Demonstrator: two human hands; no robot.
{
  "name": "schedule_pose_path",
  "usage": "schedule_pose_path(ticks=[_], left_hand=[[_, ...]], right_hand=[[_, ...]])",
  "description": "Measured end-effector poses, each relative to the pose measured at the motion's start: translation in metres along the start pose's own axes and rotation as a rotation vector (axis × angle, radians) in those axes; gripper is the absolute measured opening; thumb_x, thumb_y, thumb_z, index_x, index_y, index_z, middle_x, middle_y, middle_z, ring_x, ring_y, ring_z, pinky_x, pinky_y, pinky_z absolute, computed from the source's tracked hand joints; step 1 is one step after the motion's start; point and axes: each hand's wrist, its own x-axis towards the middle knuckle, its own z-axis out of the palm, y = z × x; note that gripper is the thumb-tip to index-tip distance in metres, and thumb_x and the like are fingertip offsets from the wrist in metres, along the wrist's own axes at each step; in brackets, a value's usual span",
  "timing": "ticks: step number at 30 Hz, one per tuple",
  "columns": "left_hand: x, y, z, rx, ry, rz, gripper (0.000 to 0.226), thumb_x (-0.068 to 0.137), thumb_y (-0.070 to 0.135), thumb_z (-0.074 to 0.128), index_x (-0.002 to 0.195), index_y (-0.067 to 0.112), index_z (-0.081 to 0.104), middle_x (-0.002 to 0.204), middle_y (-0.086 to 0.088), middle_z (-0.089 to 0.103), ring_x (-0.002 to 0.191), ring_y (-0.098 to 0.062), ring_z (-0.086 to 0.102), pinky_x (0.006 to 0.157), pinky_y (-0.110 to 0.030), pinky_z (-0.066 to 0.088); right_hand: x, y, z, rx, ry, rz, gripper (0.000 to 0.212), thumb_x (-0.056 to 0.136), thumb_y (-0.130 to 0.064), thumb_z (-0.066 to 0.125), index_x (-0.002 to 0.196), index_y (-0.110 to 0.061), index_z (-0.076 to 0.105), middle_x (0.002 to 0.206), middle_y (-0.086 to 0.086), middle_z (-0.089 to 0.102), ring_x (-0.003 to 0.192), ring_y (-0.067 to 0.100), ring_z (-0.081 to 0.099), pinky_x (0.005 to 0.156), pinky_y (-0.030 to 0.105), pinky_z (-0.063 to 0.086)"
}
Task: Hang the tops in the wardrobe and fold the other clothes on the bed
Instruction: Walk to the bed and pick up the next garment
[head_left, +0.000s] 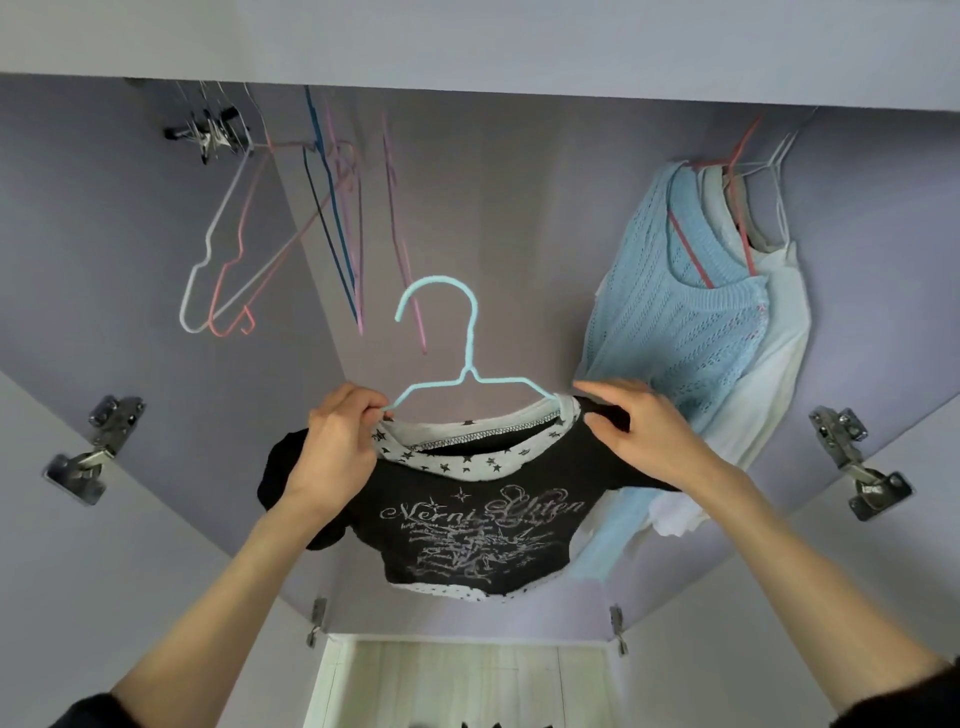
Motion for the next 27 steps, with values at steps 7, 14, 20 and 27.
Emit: schedule_pose_path(ticks=[7,14,20,27], left_hand=[[0.003,0.022,0.011,-0.094,-0.121,0.090,0.016,0.090,-0.007,0.051,0.091,-0.004,0.067,0.091,-0.009,0.061,0.078,-0.016,0.053,0.072,0.001,0.032],[0.006,0.032,0.023,-0.132,-0.189,0.102,0.023,0.092,0.001,0.054,0.110,0.005,0.067,0.105,-0.006,0.065,0.098,-0.023,0.060,0.082,-0.010,0.034],[0.022,0.060,0.018,-0.132,-0.118,0.232,0.029,0.092,-0.005,0.049,0.113,0.005,0.065,0.110,-0.006,0.062,0.102,-0.023,0.060,0.090,-0.004,0.032],[0.068,0.134,-0.010,0.140,0.307,0.727,0.046,0.077,-0.008,0.042,0.119,0.005,0.056,0.127,-0.016,0.051,0.123,-0.036,0.043,0.094,-0.047,0.041]], right_hand=[[0.020,-0.046,0.006,0.464,-0.379,0.102,0.016,0.095,-0.015,0.052,0.091,-0.011,0.067,0.076,-0.006,0.071,0.072,0.006,0.067,0.071,0.020,0.050],[0.016,-0.010,-0.003,0.903,-0.630,0.361,0.020,0.095,0.002,0.044,0.096,-0.005,0.063,0.075,0.002,0.071,0.072,0.017,0.070,0.058,0.018,0.051],[0.007,0.028,-0.020,1.321,-0.520,0.529,0.034,0.077,0.012,0.049,0.107,0.003,0.062,0.096,0.017,0.071,0.088,0.029,0.070,0.071,0.033,0.057],[0.022,0.038,-0.042,1.594,-0.307,0.502,0.051,0.079,0.007,0.052,0.129,-0.003,0.046,0.129,0.011,0.059,0.108,0.033,0.063,0.075,0.043,0.056]])
